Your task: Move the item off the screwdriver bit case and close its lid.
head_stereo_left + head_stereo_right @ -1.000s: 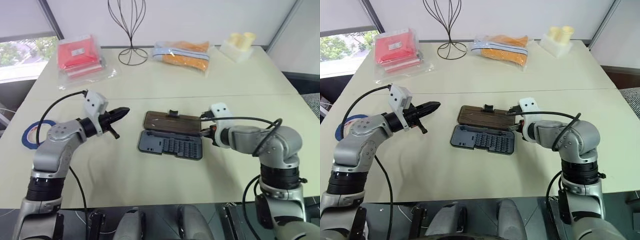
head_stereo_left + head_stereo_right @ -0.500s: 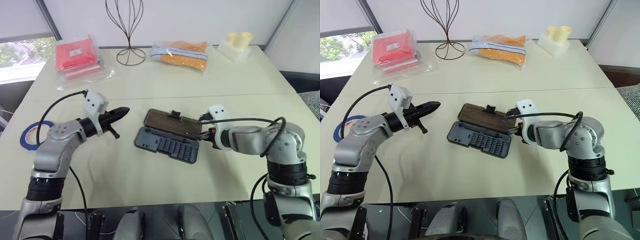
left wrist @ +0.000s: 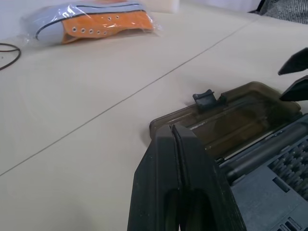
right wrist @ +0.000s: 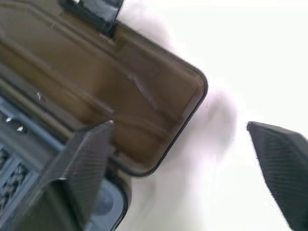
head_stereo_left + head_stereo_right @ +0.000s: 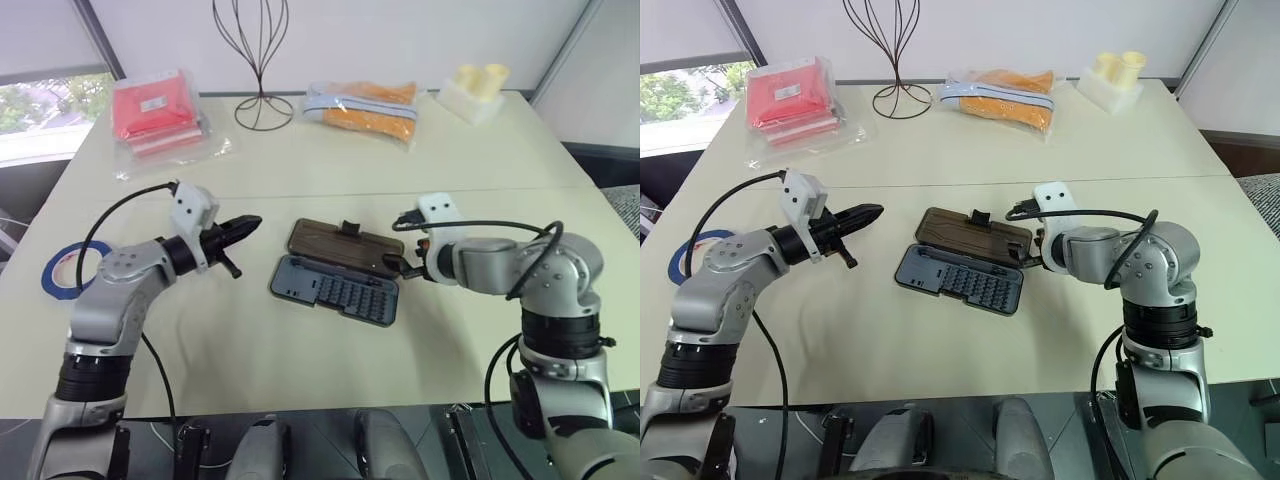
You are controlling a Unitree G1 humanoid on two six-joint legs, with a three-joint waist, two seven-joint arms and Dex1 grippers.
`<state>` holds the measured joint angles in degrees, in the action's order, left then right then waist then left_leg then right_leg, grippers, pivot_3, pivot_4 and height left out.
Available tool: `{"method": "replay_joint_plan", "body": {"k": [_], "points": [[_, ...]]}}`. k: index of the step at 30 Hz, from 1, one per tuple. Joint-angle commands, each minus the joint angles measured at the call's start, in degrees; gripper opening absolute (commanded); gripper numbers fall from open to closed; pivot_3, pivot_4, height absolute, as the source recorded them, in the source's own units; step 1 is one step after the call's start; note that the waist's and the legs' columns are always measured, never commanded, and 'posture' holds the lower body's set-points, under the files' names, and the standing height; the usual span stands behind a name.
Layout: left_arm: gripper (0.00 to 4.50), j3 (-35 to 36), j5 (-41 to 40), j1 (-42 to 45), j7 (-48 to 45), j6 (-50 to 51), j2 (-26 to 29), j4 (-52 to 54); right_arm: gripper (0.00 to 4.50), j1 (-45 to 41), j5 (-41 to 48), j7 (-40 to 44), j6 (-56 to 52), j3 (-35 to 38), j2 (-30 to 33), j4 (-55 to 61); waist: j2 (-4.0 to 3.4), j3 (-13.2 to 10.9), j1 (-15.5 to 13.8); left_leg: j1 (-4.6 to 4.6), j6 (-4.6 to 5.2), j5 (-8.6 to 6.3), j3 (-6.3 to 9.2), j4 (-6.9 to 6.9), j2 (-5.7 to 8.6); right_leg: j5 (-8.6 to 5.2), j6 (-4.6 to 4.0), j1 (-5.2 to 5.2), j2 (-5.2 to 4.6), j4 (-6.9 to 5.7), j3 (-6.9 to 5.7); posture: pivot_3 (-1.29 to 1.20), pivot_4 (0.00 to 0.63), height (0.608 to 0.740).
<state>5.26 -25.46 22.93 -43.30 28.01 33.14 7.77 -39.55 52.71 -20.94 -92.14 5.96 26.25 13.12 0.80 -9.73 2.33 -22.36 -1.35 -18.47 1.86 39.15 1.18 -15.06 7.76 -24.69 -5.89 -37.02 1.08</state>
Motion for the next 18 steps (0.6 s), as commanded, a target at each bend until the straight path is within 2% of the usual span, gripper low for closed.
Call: {"method": "replay_joint_plan", "body": {"k": [1,13,16,18], "points": [[0.00,0.1,0.3,1.3,0.1,-1.0,0.0,1.1,4.42,-1.6,-6.0,1.2,0.4,0.6,-1.7,-1.3,0.00,0.0,0.0,0.00,0.00,0.00,0.00,0.00,0.00,0.00,0.00,0.00,0.00,0.00,0.00,0.00,0.150,0.740],[0.00,0.4,0.3,0.4,0.5,-0.9,0.0,2.4,4.42,-1.7,-21.0,4.6,0.7,4.1,-8.8,-3.9,-0.01,0.0,0.1,0.00,-0.01,0.01,0.00,0.00,0.01,0.00,0.00,0.00,0.00,-0.02,0.00,0.00,0.150,0.740],[0.00,0.3,0.4,0.4,0.5,-1.1,0.1,2.3,3.58,-2.0,-23.5,6.2,0.1,4.2,-9.8,-3.6,-0.01,0.0,0.1,0.01,-0.02,0.01,0.00,0.00,0.01,0.00,0.00,0.00,0.00,-0.03,0.00,0.00,0.150,0.740],[0.00,0.3,0.4,0.3,0.6,-1.1,0.2,2.3,2.63,-2.0,-24.6,7.1,-0.3,4.0,-10.2,-3.3,-0.01,0.0,0.0,0.01,-0.02,0.01,0.00,0.00,0.01,0.00,0.00,0.00,0.00,-0.03,0.00,0.00,0.150,0.740]]}}
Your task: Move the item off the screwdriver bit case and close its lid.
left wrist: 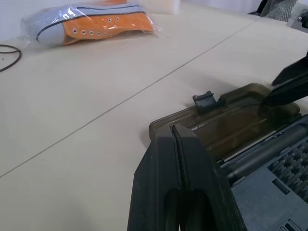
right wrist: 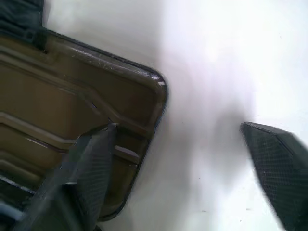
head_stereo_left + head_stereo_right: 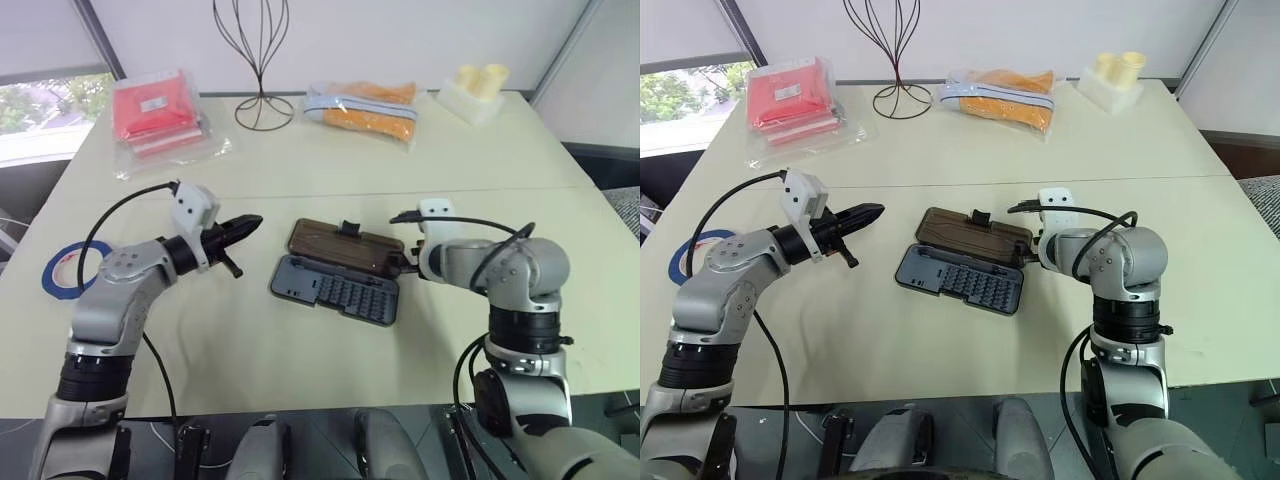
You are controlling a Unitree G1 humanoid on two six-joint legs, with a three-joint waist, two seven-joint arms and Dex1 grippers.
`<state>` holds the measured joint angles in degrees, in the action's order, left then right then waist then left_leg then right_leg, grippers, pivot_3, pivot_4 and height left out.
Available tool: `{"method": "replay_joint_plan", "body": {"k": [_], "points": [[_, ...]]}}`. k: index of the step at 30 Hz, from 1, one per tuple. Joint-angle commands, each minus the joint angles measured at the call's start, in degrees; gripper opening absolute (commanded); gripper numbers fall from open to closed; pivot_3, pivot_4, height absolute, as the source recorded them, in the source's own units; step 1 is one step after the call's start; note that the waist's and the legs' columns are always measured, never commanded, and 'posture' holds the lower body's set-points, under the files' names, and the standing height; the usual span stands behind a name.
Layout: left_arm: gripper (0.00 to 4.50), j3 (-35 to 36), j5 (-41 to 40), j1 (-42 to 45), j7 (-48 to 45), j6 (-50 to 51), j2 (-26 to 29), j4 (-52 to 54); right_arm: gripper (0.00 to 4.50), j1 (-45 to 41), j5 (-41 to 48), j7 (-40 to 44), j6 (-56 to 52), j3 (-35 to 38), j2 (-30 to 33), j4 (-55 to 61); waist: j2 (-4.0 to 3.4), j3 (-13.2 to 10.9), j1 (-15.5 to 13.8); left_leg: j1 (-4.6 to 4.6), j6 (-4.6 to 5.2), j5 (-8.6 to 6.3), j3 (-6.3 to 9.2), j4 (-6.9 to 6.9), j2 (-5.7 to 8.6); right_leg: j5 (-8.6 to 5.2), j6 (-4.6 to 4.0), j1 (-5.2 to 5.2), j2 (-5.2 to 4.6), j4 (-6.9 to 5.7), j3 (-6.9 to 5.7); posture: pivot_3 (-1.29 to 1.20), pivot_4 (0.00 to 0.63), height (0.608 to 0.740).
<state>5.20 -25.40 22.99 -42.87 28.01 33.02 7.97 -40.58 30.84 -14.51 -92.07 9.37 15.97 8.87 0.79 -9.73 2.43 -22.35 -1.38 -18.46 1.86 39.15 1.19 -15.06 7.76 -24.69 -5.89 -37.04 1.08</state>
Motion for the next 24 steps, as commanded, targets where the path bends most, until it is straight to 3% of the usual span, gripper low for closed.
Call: {"method": "replay_joint_plan", "body": {"k": [1,4,5,6,24], "points": [[0.00,0.4,0.4,0.2,0.1,-1.2,0.3,2.1,2.11,-0.9,-3.1,1.1,-0.4,0.5,-0.1,1.1,0.00,0.0,-0.1,0.00,0.00,0.00,0.00,0.00,0.01,0.00,0.00,0.00,0.00,0.00,0.00,0.00,0.150,0.740],[0.00,0.5,0.4,0.3,0.1,-1.3,0.4,2.0,0.57,-0.7,-4.1,2.2,-0.4,-0.1,-0.5,1.5,0.01,0.0,-0.2,0.00,-0.01,0.00,0.01,0.01,0.03,0.00,0.00,0.02,-0.01,0.00,0.00,0.00,0.150,0.740],[0.00,0.5,0.5,0.2,0.1,-1.3,0.4,2.0,0.17,-0.5,-4.4,2.6,-0.4,-0.3,-0.7,1.7,0.01,0.0,-0.2,0.00,-0.01,0.01,0.00,0.02,0.03,0.00,0.00,0.03,-0.01,0.00,0.00,0.00,0.150,0.740],[0.00,0.5,0.5,0.2,0.0,-1.4,0.4,2.0,0.08,-0.4,-4.7,2.9,-0.4,-0.4,-0.8,1.8,0.01,0.0,-0.2,0.00,0.00,0.00,0.00,0.02,0.03,0.00,0.00,0.03,-0.01,0.00,0.00,0.00,0.150,0.740],[0.00,1.3,1.0,-0.2,0.4,-1.8,0.3,1.7,0.08,3.8,-2.3,4.3,-0.4,-0.9,0.0,6.4,0.01,0.0,-0.1,0.02,0.00,0.00,0.03,0.00,0.02,0.00,0.00,0.02,-0.01,0.00,-0.01,0.00,0.150,0.740]]}}
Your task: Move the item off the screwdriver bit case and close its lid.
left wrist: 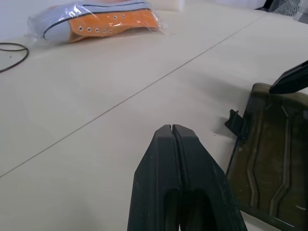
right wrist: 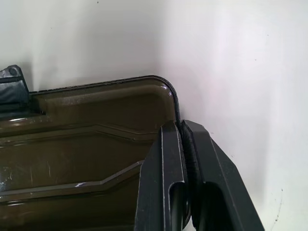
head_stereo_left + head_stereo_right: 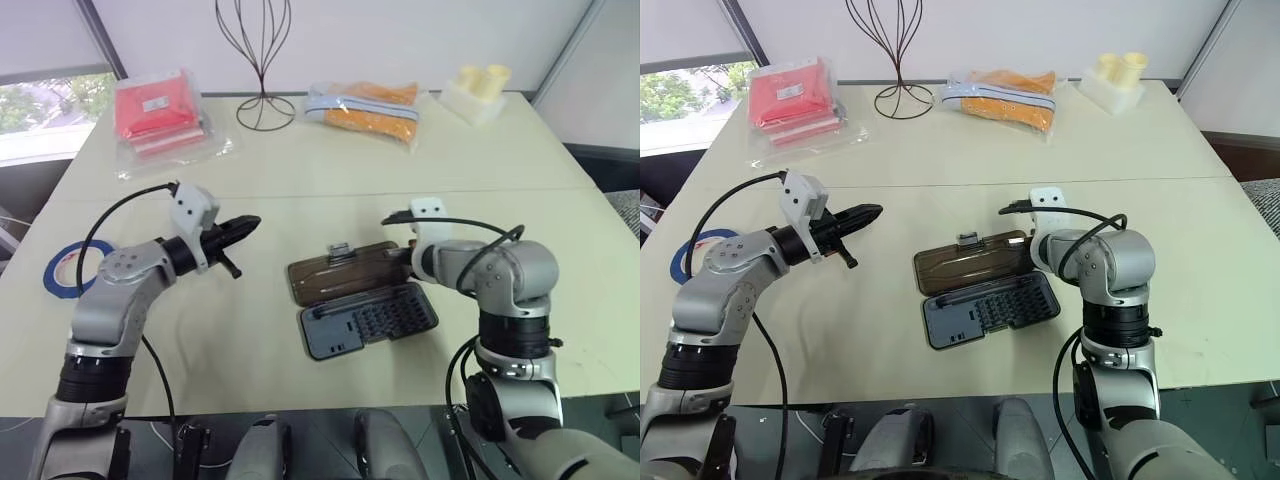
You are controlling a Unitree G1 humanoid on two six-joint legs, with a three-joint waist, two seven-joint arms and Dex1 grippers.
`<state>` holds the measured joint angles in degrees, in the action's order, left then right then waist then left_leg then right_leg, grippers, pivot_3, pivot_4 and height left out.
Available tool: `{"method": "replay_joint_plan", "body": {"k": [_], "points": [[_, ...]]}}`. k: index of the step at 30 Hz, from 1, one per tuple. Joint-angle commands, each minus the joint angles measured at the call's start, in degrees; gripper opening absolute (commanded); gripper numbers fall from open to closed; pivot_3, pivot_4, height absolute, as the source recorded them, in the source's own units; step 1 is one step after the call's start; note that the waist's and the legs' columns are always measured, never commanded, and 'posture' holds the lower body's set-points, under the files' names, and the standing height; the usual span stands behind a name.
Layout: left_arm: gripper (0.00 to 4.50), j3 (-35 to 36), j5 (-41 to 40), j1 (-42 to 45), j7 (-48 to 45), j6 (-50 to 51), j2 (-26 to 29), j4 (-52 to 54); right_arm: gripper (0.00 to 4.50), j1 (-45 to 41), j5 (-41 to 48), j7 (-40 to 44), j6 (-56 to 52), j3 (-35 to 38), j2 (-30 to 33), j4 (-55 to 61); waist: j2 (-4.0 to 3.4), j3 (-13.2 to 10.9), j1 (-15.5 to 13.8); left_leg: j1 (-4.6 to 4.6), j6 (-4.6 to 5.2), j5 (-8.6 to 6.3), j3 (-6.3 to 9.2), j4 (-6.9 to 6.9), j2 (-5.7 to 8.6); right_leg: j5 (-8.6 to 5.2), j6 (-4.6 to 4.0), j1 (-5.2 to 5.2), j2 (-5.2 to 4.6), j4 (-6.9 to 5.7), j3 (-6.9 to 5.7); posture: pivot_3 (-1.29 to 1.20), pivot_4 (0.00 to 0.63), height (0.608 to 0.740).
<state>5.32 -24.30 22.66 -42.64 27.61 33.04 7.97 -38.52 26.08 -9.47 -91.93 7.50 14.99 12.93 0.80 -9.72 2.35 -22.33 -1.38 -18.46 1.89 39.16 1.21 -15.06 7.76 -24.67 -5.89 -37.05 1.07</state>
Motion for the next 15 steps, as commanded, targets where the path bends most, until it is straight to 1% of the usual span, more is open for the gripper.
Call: {"method": "replay_joint_plan", "body": {"k": [1,5,8,12,15], "points": [[0.00,1.2,-0.1,0.1,0.1,-1.4,0.3,1.6,0.08,2.3,3.8,-1.1,-0.6,1.2,1.3,3.0,0.00,0.0,0.0,0.00,0.00,0.00,0.00,0.00,0.00,0.00,0.00,0.00,0.00,0.00,0.00,0.00,0.150,0.740],[0.00,1.0,-0.1,0.4,0.0,-1.5,0.4,1.4,0.08,3.7,10.7,-4.0,-0.6,2.2,2.4,4.3,0.00,0.0,0.0,0.00,0.00,0.00,0.00,0.00,-0.01,0.00,0.00,0.00,0.00,0.00,0.00,0.00,0.150,0.740],[0.00,0.8,0.0,0.7,-0.1,-1.4,0.3,1.3,0.08,4.7,17.8,-8.1,-0.6,3.1,3.4,4.2,0.00,0.0,0.0,0.00,0.01,0.00,0.00,0.00,-0.01,0.00,0.00,0.00,0.00,0.00,0.00,0.00,0.150,0.740],[0.00,0.6,0.0,1.0,-0.2,-1.3,0.3,1.2,0.08,5.5,27.4,-16.5,-0.6,5.2,4.1,2.8,0.00,0.0,0.1,0.00,0.01,-0.01,0.00,0.00,-0.02,0.00,0.00,0.00,0.00,0.01,0.00,0.00,0.150,0.740],[0.00,0.6,-0.1,1.0,-0.4,-1.2,0.5,1.0,0.08,5.5,35.3,-24.4,-0.6,6.8,4.3,0.7,0.00,0.0,0.1,0.00,0.01,-0.01,-0.01,0.00,-0.03,0.00,0.00,0.00,0.00,0.01,0.00,0.00,0.150,0.740]]}}
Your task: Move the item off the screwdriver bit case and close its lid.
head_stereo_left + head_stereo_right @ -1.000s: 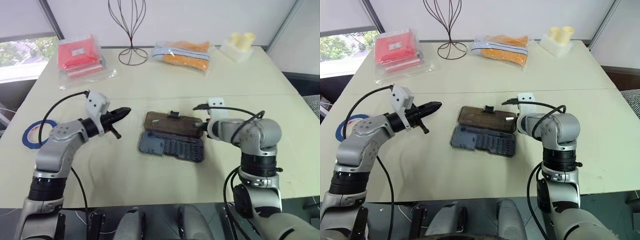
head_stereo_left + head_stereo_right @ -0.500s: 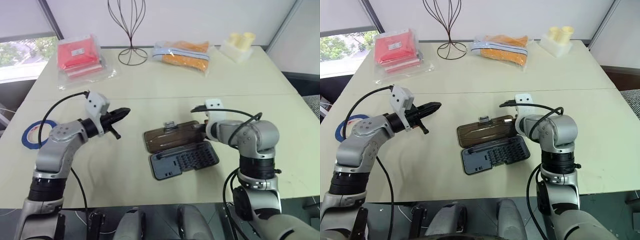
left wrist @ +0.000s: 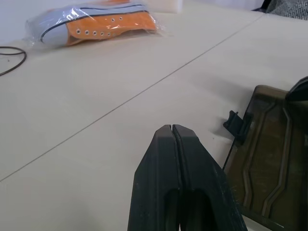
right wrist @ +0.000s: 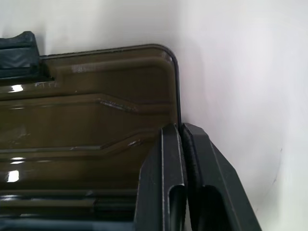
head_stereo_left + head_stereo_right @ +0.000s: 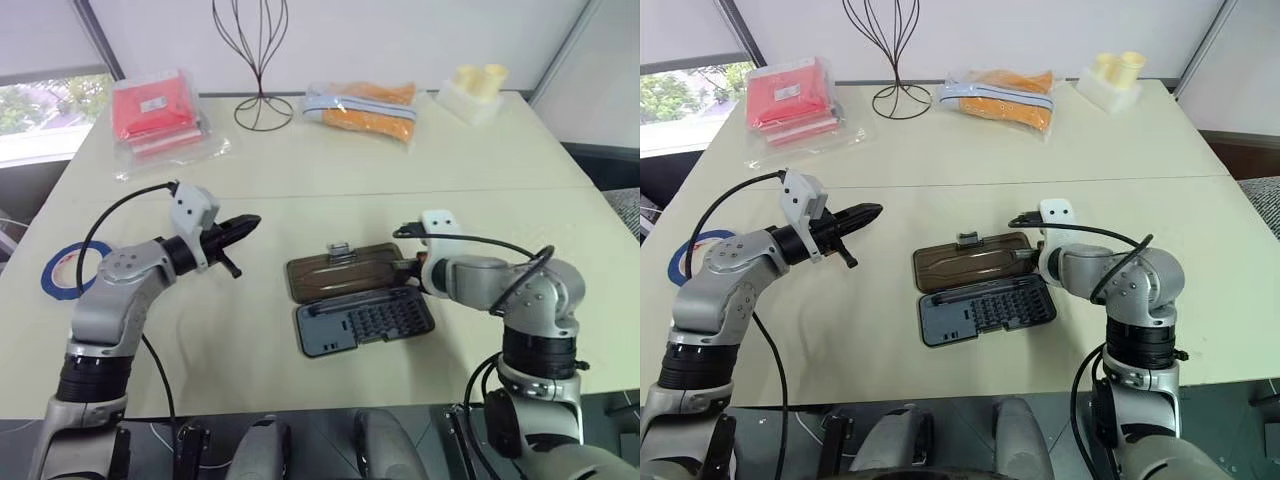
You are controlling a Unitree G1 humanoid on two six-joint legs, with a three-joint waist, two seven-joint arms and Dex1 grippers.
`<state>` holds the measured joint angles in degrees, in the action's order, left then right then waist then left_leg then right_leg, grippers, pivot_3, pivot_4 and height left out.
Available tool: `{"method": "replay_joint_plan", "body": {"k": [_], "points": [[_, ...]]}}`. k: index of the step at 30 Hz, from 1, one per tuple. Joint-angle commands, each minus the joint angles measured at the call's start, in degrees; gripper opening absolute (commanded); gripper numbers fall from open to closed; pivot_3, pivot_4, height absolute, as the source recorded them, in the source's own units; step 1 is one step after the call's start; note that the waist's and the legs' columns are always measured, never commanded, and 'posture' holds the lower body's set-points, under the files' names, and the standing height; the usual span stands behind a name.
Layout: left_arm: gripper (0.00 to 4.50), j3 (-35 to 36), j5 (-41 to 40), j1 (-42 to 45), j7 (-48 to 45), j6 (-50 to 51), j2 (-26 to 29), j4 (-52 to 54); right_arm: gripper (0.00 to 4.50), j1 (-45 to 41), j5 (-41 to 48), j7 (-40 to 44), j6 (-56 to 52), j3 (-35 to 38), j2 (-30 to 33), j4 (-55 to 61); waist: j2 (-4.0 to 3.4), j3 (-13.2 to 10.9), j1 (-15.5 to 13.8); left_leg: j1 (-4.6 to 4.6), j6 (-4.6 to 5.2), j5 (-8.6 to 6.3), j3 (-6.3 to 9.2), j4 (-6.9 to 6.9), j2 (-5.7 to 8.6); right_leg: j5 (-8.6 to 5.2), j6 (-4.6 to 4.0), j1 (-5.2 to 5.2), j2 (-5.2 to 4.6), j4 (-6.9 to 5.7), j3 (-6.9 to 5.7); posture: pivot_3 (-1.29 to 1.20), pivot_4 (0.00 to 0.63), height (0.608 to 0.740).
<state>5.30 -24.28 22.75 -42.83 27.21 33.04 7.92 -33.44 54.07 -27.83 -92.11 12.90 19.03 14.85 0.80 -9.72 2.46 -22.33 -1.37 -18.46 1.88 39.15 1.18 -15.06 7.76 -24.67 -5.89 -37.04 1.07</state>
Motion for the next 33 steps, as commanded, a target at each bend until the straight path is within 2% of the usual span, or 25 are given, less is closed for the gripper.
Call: {"method": "replay_joint_plan", "body": {"k": [1,6,9,11,17,33], "points": [[0.00,0.6,0.0,1.0,-0.2,-0.8,0.5,1.1,0.08,0.5,10.5,-9.0,-0.4,2.1,0.3,-1.9,0.00,0.0,0.0,0.00,0.00,0.00,0.00,0.00,0.00,0.00,0.00,0.00,0.00,0.00,0.00,0.00,0.150,0.740],[0.00,0.5,0.1,1.2,-0.4,-0.8,0.5,0.8,0.08,0.9,27.0,-22.8,-0.4,2.8,1.9,-5.9,0.00,0.0,0.0,0.00,0.00,0.00,-0.01,0.00,-0.01,0.00,0.00,0.00,0.00,0.00,0.00,0.00,0.150,0.740],[0.00,0.4,0.2,1.4,-0.5,-0.9,0.4,0.6,0.08,3.4,50.5,-36.7,10.8,-6.7,10.9,-7.8,0.01,0.0,-0.2,-0.02,0.00,0.00,0.00,0.00,-0.02,0.00,0.00,0.01,-0.01,0.00,0.00,0.00,0.150,0.740],[0.00,0.3,0.3,1.6,-0.5,-0.9,0.4,0.5,0.08,4.2,58.0,-40.2,16.5,-11.7,15.8,-6.7,0.02,0.0,-0.2,-0.04,0.03,-0.02,-0.01,0.01,-0.01,0.00,0.00,0.02,-0.04,0.06,0.00,0.00,0.150,0.740],[0.00,0.1,0.4,2.0,-0.6,-1.1,0.2,0.1,0.08,4.8,58.9,-38.2,22.4,-16.6,21.4,-4.1,0.03,0.0,0.0,-0.03,0.09,-0.05,-0.03,0.01,-0.05,0.00,0.00,0.06,0.04,0.17,0.00,0.00,0.150,0.740],[0.00,-0.3,0.8,2.9,-1.0,-1.7,-0.1,-1.0,0.08,4.0,58.9,-32.3,25.3,-20.4,26.3,-1.4,0.04,0.0,-0.2,-0.04,0.10,-0.05,-0.03,0.02,-0.08,0.00,0.00,0.06,0.02,0.23,0.01,0.00,0.150,0.740]]}}
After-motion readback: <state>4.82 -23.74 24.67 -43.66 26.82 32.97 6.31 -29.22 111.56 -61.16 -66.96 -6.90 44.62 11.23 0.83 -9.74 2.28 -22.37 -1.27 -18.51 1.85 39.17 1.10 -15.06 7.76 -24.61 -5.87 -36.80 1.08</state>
